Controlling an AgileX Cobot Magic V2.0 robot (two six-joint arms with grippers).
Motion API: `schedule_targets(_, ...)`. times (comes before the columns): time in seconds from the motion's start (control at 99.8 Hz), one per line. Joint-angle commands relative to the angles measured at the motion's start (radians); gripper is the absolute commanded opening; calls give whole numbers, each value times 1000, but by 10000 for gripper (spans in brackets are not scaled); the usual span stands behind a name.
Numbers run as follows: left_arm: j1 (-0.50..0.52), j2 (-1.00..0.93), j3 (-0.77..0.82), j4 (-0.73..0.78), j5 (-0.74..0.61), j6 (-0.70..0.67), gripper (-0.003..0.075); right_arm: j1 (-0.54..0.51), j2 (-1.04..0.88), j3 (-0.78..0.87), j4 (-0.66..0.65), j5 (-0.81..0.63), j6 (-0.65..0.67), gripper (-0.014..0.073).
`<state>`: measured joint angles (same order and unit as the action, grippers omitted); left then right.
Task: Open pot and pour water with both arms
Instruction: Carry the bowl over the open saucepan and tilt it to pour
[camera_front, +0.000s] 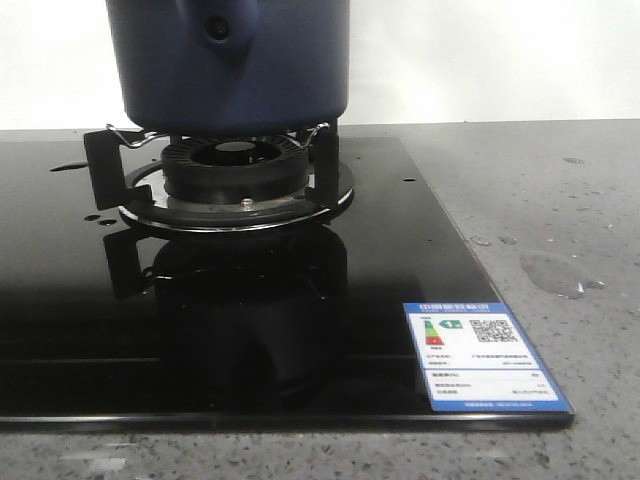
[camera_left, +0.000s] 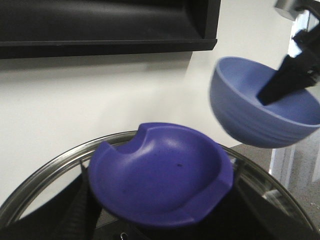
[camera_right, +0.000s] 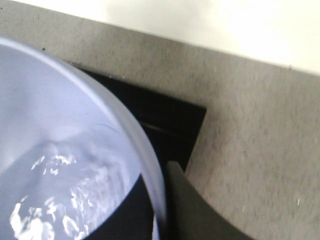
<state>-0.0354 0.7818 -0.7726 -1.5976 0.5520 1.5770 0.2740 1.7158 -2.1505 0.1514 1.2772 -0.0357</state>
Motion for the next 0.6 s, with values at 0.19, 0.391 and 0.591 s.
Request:
schedule_targets(0.19,-8,-11,-36,-72,0,-8,262,154,75,-161,-200,-162,13,-39)
schedule_targets(0.391,-8,-11,-36,-72,0,-8,262,241,118,-161,-439,-199,36,-39)
schedule_targets(0.591,-8,-11,-36,-72,0,-8,262,287,137,-161,-613,-227,66,-39)
